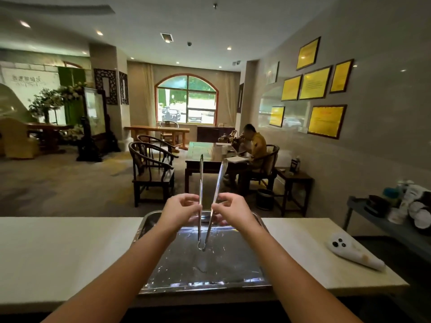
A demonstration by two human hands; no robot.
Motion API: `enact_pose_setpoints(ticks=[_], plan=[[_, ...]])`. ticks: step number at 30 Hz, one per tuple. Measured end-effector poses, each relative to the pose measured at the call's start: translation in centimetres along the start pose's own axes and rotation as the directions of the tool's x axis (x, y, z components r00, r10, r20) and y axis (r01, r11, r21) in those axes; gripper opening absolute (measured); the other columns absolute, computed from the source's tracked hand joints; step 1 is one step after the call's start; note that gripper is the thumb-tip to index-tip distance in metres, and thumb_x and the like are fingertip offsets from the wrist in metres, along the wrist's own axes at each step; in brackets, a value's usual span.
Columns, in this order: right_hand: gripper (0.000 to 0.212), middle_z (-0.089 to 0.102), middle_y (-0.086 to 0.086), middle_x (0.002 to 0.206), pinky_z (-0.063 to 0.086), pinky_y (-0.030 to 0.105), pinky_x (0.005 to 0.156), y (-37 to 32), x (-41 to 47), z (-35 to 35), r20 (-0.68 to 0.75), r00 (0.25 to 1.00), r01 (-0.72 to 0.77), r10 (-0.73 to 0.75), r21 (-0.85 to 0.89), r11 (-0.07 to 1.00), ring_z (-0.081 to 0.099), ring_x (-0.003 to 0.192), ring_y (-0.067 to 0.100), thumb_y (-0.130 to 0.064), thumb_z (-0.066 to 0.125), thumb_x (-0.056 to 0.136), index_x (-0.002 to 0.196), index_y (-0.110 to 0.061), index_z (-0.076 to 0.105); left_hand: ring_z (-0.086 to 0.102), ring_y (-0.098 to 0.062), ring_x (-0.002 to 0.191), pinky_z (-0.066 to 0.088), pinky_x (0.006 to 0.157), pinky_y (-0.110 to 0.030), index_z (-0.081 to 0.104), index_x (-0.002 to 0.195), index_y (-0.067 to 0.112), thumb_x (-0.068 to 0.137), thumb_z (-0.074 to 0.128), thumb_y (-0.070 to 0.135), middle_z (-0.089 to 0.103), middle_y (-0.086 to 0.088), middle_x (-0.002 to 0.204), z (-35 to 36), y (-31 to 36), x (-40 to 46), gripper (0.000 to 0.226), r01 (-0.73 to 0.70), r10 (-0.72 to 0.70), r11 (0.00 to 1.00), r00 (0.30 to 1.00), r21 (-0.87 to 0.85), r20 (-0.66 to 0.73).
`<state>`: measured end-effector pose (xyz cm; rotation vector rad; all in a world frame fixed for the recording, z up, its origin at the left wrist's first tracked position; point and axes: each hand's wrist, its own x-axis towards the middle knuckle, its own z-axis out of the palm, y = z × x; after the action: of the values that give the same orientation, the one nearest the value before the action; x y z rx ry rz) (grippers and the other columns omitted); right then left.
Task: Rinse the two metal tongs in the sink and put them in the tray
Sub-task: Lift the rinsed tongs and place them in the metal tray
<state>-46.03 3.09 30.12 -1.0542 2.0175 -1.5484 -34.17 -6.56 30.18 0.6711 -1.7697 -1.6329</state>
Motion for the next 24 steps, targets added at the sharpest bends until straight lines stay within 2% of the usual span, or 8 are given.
enact_pose_setpoints(ticks=[4, 7, 12, 16, 18, 20, 22, 24], plan=[[0.024, 0.066, 0.002, 0.078, 0.048, 0.02, 0.043, 3.7, 1.3, 1.1, 0.071, 0.99, -0.117, 0.118, -0.023, 0.993, 0.061, 0.053, 0.011, -0.008, 0.058, 0.086, 0.11, -0.01, 0.062, 0.063, -0.014, 0.069, 0.054, 0.067, -0.026, 0.065, 0.087, 0.009, 0.079, 0.063, -0.004, 0.066, -0.005, 0.075, 0.8, -4.0, 1.3, 0.016, 0.119, -0.118, 0.99, 0.993, 0.074, -0.013], [0.021, 0.061, 0.004, 0.071, 0.042, 0.018, 0.037, 5.8, 1.5, 1.8, 0.11, 0.971, -0.204, 0.21, -0.067, 0.977, 0.054, 0.044, 0.007, -0.006, 0.056, 0.087, 0.106, -0.002, 0.063, 0.059, -0.015, 0.062, 0.05, 0.061, -0.024, 0.066, 0.087, 0.005, 0.079, 0.063, -0.005, 0.064, -0.006, 0.07, 1.2, -6.6, 2.0, 0.014, 0.202, -0.201, 0.974, 0.979, 0.101, -0.019], [0.022, 0.057, 0.003, 0.076, 0.05, 0.022, 0.051, 8.5, 1.6, 2.4, 0.153, 0.936, -0.285, 0.317, -0.203, 0.937, 0.053, 0.056, 0.01, -0.01, 0.051, 0.093, 0.112, -0.003, 0.06, 0.058, -0.004, 0.044, 0.044, 0.039, -0.01, 0.068, 0.089, -0.002, 0.079, 0.064, -0.003, 0.062, -0.007, 0.065, 1.7, -9.8, 2.5, 0.011, 0.285, -0.295, 0.93, 0.955, 0.233, 0.007], [0.023, 0.053, 0.002, 0.075, 0.054, 0.021, 0.053, 9.3, 1.3, 2.5, 0.181, 0.919, -0.297, 0.35, -0.264, 0.918, 0.055, 0.063, 0.01, -0.011, 0.05, 0.093, 0.111, 0.001, 0.058, 0.058, -0.014, 0.061, 0.05, 0.047, -0.013, 0.066, 0.095, -0.007, 0.082, 0.062, -0.001, 0.062, -0.015, 0.079, 1.8, -10.8, 2.2, 0.015, 0.334, -0.352, 0.903, 0.936, 0.272, 0.019], [0.014, 0.052, 0.002, 0.07, 0.057, 0.027, 0.059, 9.6, 1.3, 2.6, 0.188, 0.907, -0.318, 0.376, -0.279, 0.906, 0.055, 0.059, 0.011, -0.01, 0.05, 0.093, 0.094, -0.002, 0.06, 0.058, -0.012, 0.061, 0.05, 0.048, -0.013, 0.068, 0.089, -0.003, 0.082, 0.062, 0.001, 0.063, -0.011, 0.076, 1.8, -11.2, 2.3, 0.01, 0.327, -0.352, 0.89, 0.936, 0.317, 0.021], [0.02, 0.053, 0.003, 0.067, 0.057, 0.037, 0.069, 10.0, 1.5, 2.8, 0.189, 0.896, -0.342, 0.403, -0.288, 0.895, 0.056, 0.056, 0.015, -0.01, 0.05, 0.092, 0.073, -0.009, 0.055, 0.059, -0.011, 0.06, 0.05, 0.046, -0.012, 0.07, 0.083, -0.001, 0.081, 0.063, 0.002, 0.064, -0.01, 0.073, 1.8, -11.5, 2.4, 0.007, 0.319, -0.346, 0.881, 0.938, 0.35, 0.013], [0.025, 0.054, 0.003, 0.066, 0.057, 0.035, 0.067, 10.2, 1.5, 2.9, 0.18, 0.894, -0.349, 0.41, -0.295, 0.89, 0.058, 0.054, 0.015, -0.01, 0.051, 0.092, 0.068, -0.011, 0.052, 0.06, -0.011, 0.059, 0.049, 0.044, -0.011, 0.071, 0.082, 0.0, 0.079, 0.065, 0.003, 0.066, -0.008, 0.072, 1.8, -11.7, 2.4, 0.007, 0.31, -0.335, 0.872, 0.942, 0.377, -0.001], [0.02, 0.054, 0.003, 0.067, 0.056, 0.029, 0.059, 10.3, 1.6, 2.9, 0.165, 0.898, -0.344, 0.408, -0.316, 0.884, 0.059, 0.051, 0.013, -0.011, 0.051, 0.092, 0.073, -0.009, 0.055, 0.062, -0.011, 0.062, 0.05, 0.045, -0.012, 0.071, 0.081, 0.003, 0.079, 0.067, 0.005, 0.068, -0.008, 0.074, 1.9, -11.8, 2.5, 0.005, 0.298, -0.32, 0.868, 0.947, 0.396, -0.011]])
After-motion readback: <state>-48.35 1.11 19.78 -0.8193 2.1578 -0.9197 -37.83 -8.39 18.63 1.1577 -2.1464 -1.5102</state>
